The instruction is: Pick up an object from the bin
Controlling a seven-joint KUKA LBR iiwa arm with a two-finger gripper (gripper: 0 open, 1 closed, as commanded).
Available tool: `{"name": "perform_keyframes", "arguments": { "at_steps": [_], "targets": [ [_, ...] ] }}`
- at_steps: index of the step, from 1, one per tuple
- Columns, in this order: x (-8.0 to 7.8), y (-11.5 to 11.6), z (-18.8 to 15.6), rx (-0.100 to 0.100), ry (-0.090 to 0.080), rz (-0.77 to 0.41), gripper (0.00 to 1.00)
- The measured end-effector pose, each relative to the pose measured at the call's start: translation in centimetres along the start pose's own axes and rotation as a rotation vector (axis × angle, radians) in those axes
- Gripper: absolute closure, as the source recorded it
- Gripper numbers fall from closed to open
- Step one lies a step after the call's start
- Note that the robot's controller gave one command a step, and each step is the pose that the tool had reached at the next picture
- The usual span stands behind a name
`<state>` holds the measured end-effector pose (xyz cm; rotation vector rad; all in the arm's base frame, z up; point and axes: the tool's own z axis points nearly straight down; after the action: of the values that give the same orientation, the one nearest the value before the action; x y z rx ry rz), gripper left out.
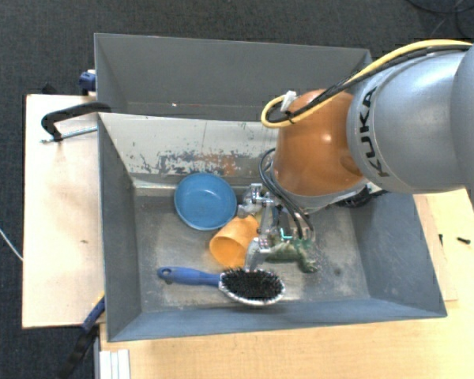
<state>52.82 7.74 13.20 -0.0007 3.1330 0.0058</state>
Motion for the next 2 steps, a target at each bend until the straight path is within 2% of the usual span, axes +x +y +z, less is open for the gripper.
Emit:
{"name": "perform_keyframes", "arguments": {
  "at_steps": [1, 2],
  "targets": [
    [-0.18, -0.09, 5.72, -0.003, -0.019, 0.044, 0.00],
    [-0.15, -0.12, 5.62, -0.002, -0.019, 0.043, 1.00]
  ]
}}
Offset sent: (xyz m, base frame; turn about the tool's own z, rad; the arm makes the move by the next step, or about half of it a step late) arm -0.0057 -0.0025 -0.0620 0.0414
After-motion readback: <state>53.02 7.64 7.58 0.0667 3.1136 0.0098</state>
